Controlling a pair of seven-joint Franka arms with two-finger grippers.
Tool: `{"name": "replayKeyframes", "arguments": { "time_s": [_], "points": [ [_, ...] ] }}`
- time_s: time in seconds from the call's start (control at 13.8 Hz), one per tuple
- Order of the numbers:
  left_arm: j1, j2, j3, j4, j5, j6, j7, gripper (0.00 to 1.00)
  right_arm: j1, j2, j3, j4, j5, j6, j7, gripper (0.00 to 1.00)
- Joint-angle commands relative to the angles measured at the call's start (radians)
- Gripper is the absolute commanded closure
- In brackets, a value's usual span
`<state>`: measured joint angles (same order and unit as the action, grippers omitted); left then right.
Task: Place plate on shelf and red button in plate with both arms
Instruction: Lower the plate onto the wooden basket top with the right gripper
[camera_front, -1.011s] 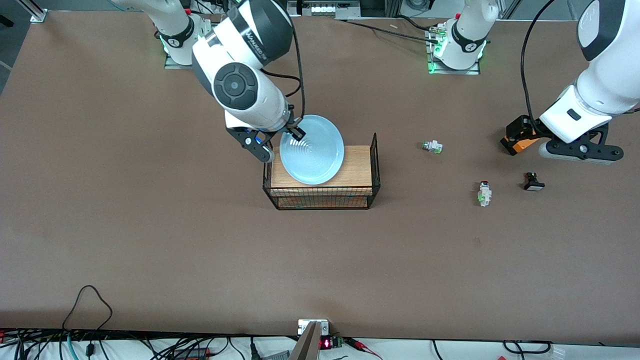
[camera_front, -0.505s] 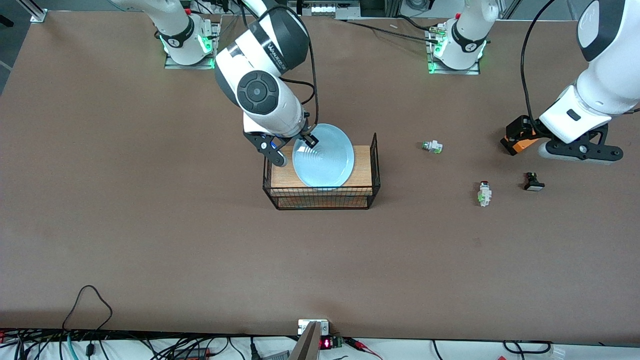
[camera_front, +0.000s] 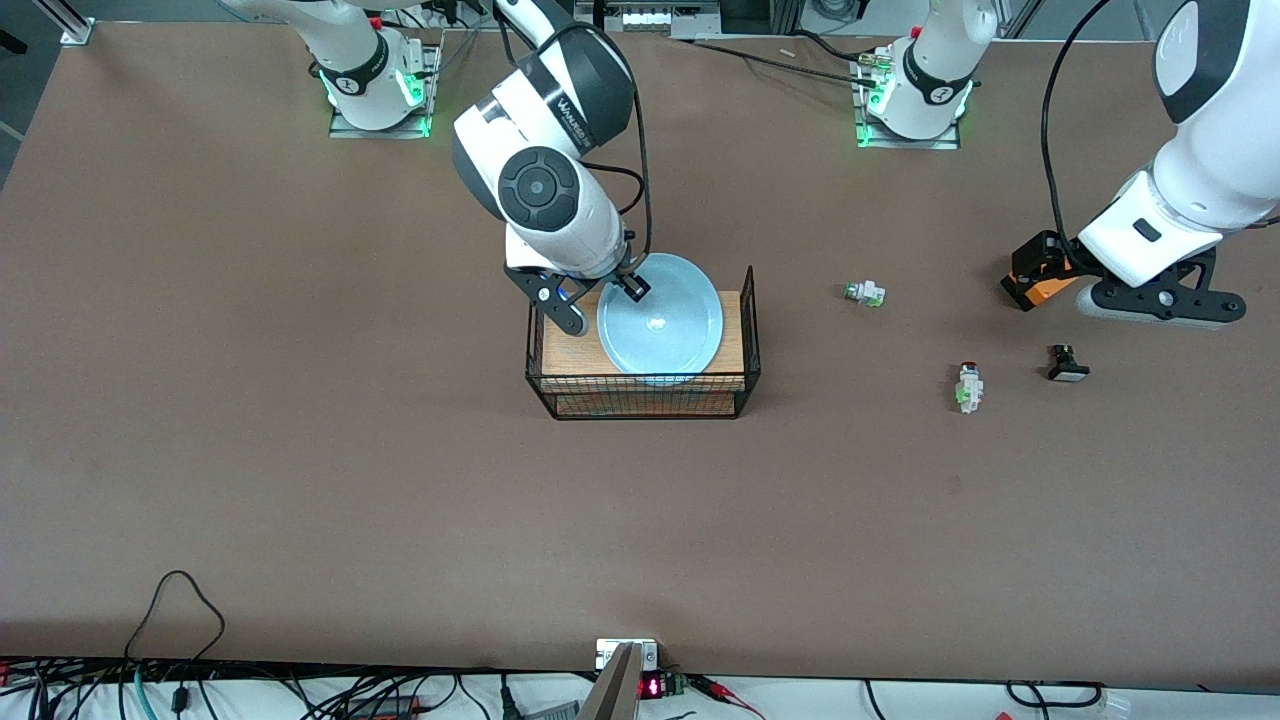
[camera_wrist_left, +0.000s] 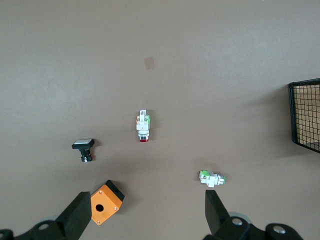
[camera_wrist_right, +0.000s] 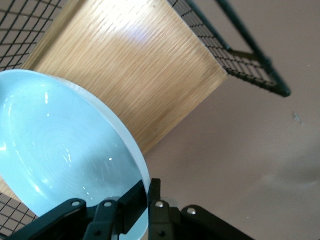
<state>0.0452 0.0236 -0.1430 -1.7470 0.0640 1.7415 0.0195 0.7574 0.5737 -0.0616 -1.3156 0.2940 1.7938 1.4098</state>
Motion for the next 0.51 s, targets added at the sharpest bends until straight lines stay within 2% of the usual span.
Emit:
{"name": "replayKeyframes", "arguments": {
  "time_s": [0.0,0.43],
  "points": [
    [0.005,-0.002,0.0,-0.003,-0.019,0.007,0.022,0.0,0.022,0.012,-0.01,-0.008,-0.03,0.033,0.026,1.0],
    [0.004,-0.001,0.0,-0.003,-0.019,0.006,0.022,0.0,0.054,0.015,-0.01,-0.065,-0.108,0.036,0.023,1.0]
  ]
}}
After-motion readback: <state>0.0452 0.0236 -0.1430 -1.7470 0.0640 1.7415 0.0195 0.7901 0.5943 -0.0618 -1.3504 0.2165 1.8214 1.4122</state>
